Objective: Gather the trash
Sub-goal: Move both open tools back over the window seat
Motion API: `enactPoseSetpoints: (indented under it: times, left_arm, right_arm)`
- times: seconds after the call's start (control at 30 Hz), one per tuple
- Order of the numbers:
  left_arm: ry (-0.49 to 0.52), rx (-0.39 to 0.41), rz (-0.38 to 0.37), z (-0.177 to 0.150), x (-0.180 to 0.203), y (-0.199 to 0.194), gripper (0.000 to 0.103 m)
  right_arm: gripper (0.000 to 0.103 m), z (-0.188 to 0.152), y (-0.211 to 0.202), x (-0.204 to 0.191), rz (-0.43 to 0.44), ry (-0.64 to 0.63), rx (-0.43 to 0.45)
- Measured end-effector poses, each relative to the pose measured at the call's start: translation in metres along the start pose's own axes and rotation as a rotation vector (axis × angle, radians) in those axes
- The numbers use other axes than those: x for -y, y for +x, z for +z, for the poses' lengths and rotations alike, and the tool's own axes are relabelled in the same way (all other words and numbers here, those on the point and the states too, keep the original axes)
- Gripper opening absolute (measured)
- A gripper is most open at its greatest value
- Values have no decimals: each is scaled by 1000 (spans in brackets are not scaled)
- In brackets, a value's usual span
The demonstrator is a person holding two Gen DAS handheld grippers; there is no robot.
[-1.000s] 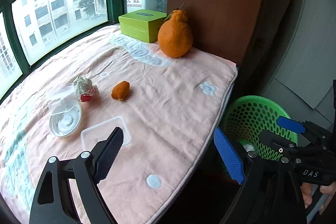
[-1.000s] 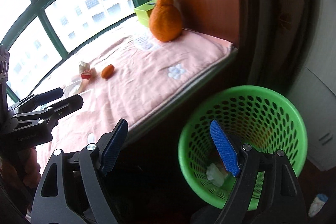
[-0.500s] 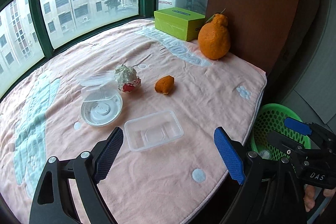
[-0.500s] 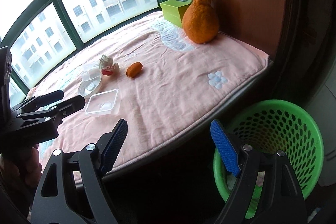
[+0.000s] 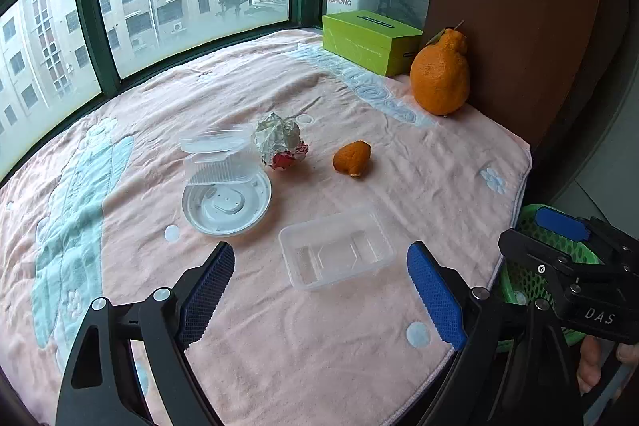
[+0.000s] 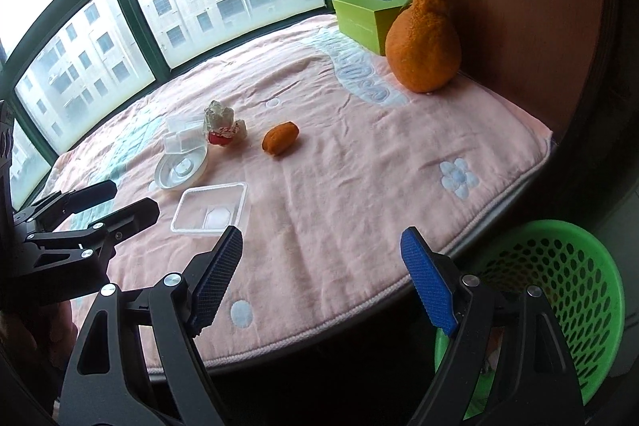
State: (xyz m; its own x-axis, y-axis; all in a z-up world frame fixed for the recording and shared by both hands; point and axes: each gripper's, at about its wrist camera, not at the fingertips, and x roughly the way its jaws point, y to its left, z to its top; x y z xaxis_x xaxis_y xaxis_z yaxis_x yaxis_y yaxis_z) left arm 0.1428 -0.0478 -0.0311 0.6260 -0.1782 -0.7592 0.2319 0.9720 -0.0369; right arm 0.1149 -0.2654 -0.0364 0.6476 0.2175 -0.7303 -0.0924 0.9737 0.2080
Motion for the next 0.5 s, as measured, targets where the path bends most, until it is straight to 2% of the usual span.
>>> enactPoseSetpoints:
  times: [0.5]
  left_arm:
    - [-69, -27, 65, 1, -53, 12, 85]
  right_arm:
    - [81, 41, 64, -30, 39, -83, -52]
